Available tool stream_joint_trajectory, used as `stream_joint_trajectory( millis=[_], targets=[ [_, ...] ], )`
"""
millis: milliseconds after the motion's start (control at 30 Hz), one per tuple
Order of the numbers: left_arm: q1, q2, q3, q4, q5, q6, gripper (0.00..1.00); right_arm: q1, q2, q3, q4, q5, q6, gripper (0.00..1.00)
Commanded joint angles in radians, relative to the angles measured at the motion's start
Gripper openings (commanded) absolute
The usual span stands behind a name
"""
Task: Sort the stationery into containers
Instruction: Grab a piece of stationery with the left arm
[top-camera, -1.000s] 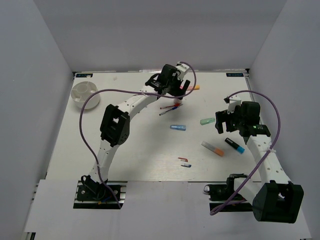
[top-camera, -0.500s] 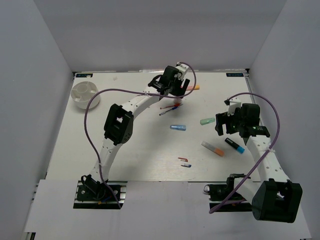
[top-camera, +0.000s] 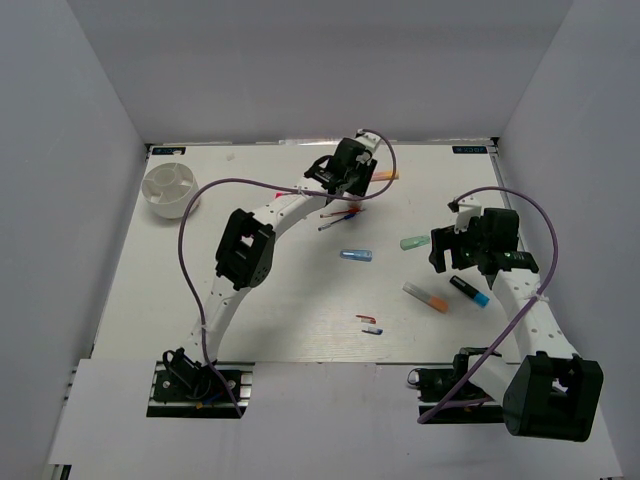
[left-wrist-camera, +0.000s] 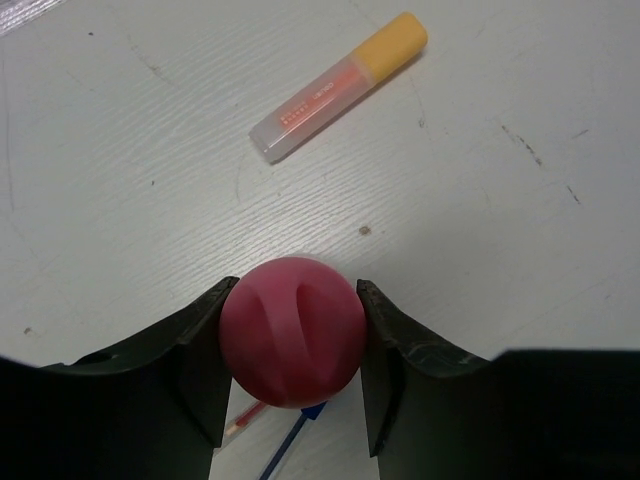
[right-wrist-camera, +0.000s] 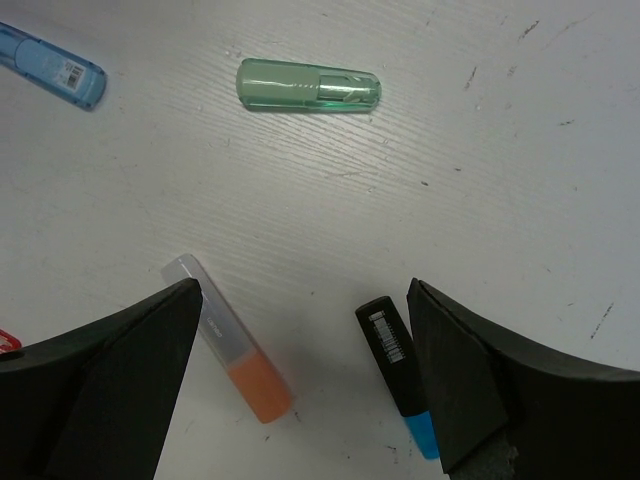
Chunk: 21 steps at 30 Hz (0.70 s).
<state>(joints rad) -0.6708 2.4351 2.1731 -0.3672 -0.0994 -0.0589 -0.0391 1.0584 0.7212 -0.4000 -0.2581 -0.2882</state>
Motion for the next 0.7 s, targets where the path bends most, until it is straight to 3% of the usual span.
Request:
stream_joint_trajectory(
  millis=[0, 300, 433, 533, 667],
  targets=[
    [-0.004, -0.047, 0.024, -0.006, -0.077, -0.015, 0.45, -0.004, 0.002, -0.003, 0.027, -0.026, 0.009, 0.89],
    [0.033, -0.183, 0.024, -0.042, -0.135, 0.014, 0.22, -0.004, 0.008, 0.041, 0.000, -0.046, 0.003, 0.89],
    [0.114, -0.365, -0.022, -0.111, -0.099, 0.096, 0.11, 0.001, 0.031, 0.078, -0.032, -0.061, -0.023, 0.89],
    [0.210, -0.534, -0.142, -0.148, -0.051, 0.120, 0.04, -0.001, 0.095, 0.142, -0.112, -0.089, -0.046, 0.85],
    [0.351, -0.730, -0.353, -0.148, -0.054, 0.105, 0.03, 0.001, 0.202, 0.239, -0.200, -0.118, -0.072, 0.80]
  ],
)
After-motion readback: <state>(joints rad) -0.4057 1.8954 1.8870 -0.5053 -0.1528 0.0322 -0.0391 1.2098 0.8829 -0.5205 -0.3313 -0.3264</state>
